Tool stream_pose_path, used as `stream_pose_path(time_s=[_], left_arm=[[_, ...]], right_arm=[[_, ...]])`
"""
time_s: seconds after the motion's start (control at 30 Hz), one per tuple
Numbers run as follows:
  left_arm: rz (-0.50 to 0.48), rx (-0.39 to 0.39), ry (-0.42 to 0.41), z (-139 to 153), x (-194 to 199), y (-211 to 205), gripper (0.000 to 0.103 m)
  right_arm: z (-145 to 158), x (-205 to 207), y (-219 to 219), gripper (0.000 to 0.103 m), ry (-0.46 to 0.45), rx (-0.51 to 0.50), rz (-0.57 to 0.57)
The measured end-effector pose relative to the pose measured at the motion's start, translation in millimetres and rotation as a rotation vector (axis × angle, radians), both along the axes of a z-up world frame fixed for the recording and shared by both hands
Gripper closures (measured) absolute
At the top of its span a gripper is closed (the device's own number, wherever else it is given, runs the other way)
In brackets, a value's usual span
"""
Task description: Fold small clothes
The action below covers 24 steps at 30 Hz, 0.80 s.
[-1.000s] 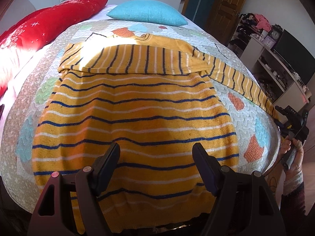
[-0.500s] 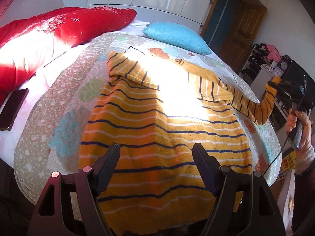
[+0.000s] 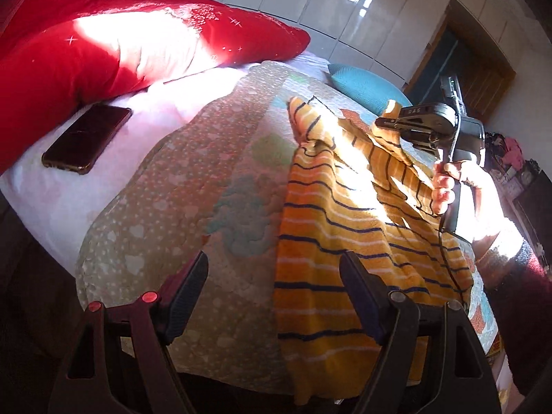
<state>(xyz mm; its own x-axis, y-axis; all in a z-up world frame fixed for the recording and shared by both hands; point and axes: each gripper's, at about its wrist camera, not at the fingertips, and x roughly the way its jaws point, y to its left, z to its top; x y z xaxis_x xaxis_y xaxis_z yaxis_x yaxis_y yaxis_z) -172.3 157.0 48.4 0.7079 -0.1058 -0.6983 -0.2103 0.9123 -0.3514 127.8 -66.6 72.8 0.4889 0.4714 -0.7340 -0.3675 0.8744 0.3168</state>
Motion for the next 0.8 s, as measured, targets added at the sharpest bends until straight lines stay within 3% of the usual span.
stream_pose_path(time_s=[0.2, 0.33, 0.43, 0.5, 0.57, 0.7, 0.8], left_arm=[[0.023, -0.008, 0.002, -7, -6, 12, 0.026], [0.034, -0.019, 0.010, -12, -7, 15, 0.026], [0.035, -0.027, 0.013, -13, -6, 15, 0.026], [0.034, -0.024, 0.013, -11, -7, 12, 0.026], [0.035, -0.019, 0.014, -10, -7, 11, 0.026], [0.038, -0.018, 0.014, -6, -5, 9, 0.026], [0.035, -0.008, 0.009, -2, -3, 5, 0.026]], right_arm=[[-34, 15, 51, 0.097, 0.049, -0.064, 0.069], [-39, 15, 74, 0.096, 0.045, -0.099, 0.106], [-50, 15, 90, 0.087, 0.060, -0.135, 0.158], [-54, 10, 95, 0.073, 0.060, -0.141, 0.187], [-50, 1, 94, 0.062, 0.068, -0.107, 0.218], [-35, -13, 73, 0.061, 0.096, 0.001, 0.254], [-29, -17, 39, 0.059, 0.103, 0.016, 0.198]])
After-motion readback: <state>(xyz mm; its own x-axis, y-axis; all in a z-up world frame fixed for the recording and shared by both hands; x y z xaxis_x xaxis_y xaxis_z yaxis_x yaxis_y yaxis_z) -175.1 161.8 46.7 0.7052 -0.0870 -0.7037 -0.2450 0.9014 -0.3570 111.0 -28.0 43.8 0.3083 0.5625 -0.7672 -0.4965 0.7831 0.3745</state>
